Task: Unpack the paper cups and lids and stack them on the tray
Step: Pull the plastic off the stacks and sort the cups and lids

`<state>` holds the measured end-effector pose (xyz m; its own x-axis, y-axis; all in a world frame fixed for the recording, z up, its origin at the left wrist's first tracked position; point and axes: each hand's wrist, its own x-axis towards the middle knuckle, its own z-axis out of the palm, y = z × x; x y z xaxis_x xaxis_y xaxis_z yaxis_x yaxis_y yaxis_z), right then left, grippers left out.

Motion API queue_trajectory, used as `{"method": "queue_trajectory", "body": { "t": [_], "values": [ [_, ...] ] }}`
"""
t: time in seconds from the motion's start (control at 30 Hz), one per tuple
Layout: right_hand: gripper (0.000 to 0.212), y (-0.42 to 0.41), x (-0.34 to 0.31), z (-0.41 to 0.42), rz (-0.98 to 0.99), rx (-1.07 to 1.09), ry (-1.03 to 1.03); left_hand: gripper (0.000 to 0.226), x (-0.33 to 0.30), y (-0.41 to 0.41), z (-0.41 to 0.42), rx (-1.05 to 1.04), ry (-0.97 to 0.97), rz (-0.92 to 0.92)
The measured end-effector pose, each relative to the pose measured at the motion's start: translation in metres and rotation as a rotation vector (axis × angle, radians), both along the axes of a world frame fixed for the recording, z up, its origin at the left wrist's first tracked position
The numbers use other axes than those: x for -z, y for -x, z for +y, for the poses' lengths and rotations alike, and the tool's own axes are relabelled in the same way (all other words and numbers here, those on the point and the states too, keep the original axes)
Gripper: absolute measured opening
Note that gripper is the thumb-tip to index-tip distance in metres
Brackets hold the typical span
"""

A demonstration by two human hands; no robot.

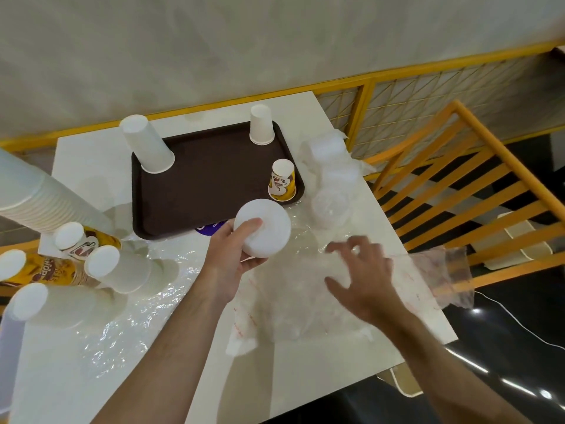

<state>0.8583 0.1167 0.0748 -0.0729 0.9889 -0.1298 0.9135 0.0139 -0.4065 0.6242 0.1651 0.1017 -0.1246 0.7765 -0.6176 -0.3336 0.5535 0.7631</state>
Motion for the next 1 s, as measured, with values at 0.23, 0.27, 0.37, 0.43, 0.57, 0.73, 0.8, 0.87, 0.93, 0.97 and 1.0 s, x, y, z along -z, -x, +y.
{"method": "queue_trajectory", "body": {
  "t": [0.23,0.27,0.37,0.43,0.57,0.73,0.8,0.87,0.93,0.97,1.0],
  "values": [
    [0.075,0.015,0.045,-0.015,-0.271,-0.335,0.298,0.026,0.009,-0.01,0.0,0.019,0.048,-0.046],
    [0.075,0.014,0.042,-0.014,-0.259,-0.318,0.282,0.031,0.011,-0.01,0.001,0.016,0.057,-0.029],
    [0.062,0.01,0.023,-0.008,-0.138,-0.221,0.24,0.055,0.017,-0.011,0.008,-0.014,0.091,0.01],
    [0.045,0.006,0.01,0.002,-0.011,-0.137,0.187,0.061,0.021,-0.014,0.015,-0.022,0.116,0.038],
    [0.026,-0.013,0.002,0.052,0.286,0.177,0.114,0.06,0.026,-0.029,0.033,0.019,0.108,0.093],
    [0.066,-0.027,0.016,0.135,0.544,0.618,0.37,0.056,0.04,-0.051,0.052,0.024,0.116,0.113],
    [0.077,-0.023,0.022,0.152,0.548,0.649,0.46,0.055,0.046,-0.058,0.056,0.005,0.132,0.102],
    [0.081,-0.019,0.027,0.161,0.528,0.641,0.487,0.057,0.052,-0.064,0.059,-0.002,0.152,0.101],
    [0.081,-0.016,0.031,0.167,0.523,0.64,0.497,0.058,0.057,-0.068,0.061,0.002,0.156,0.108],
    [0.079,-0.016,0.032,0.169,0.538,0.645,0.506,0.059,0.058,-0.069,0.063,0.002,0.156,0.114],
    [0.077,-0.016,0.031,0.171,0.562,0.655,0.523,0.059,0.059,-0.071,0.064,-0.002,0.157,0.117]
  ]
}}
